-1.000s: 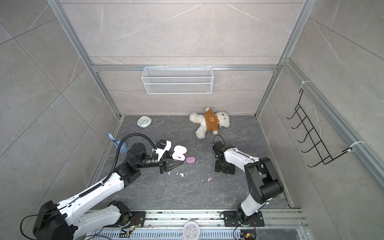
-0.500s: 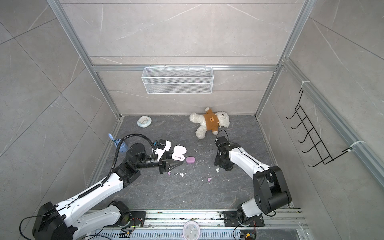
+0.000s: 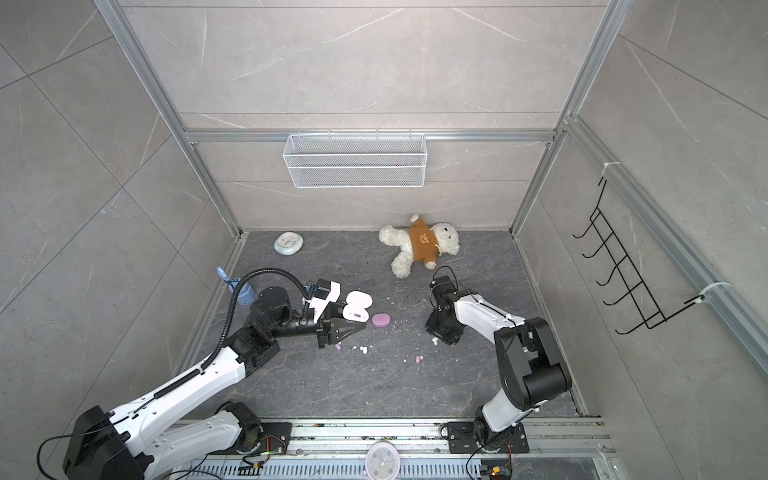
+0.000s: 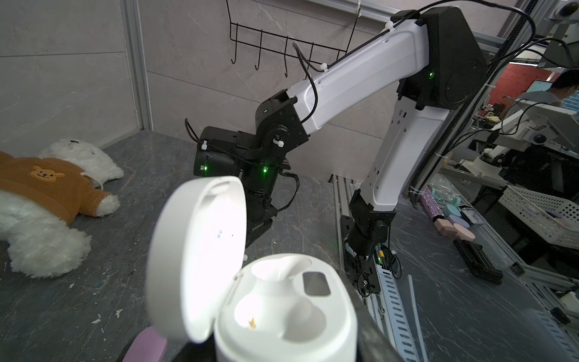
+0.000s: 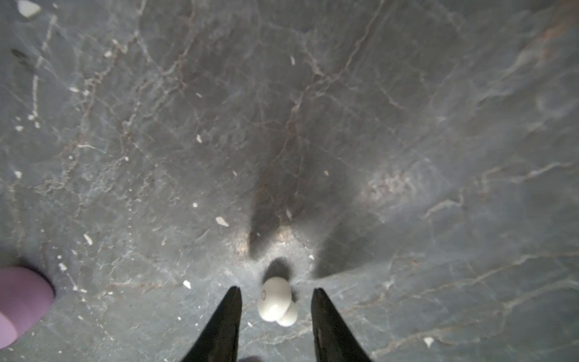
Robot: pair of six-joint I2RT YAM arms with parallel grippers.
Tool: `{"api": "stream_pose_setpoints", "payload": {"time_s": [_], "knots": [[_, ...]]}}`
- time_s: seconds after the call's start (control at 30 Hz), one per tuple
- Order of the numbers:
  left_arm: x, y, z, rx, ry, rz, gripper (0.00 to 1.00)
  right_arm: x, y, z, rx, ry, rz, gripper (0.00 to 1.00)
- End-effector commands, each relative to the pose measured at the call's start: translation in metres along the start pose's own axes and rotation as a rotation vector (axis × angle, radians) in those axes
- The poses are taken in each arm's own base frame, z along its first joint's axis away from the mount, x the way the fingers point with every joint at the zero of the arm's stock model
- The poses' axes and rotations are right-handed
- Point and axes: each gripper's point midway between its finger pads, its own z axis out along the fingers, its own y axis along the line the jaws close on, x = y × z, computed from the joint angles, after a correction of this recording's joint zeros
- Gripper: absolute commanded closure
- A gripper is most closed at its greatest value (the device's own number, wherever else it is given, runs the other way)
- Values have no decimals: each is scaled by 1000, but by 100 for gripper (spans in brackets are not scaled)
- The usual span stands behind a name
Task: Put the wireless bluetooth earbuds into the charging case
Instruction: 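Lower the right gripper and pinch a white earbud between its fingers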
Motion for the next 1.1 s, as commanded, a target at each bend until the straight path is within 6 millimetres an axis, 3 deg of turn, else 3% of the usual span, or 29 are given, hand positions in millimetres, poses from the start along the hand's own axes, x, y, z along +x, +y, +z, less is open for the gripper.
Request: {"api": "stream_pose_setpoints", "payload": {"time_s": [0.0, 0.53, 1.07], "knots": [[-23, -9, -5, 21, -52, 50, 70, 2, -3, 8, 6, 17, 36, 64], [-23, -8, -5, 21, -50, 47, 71, 10, -8, 25, 26, 73, 39, 76], [-25, -9, -4, 24, -49, 51, 71, 21, -13, 28, 43, 136, -1, 74]]}}
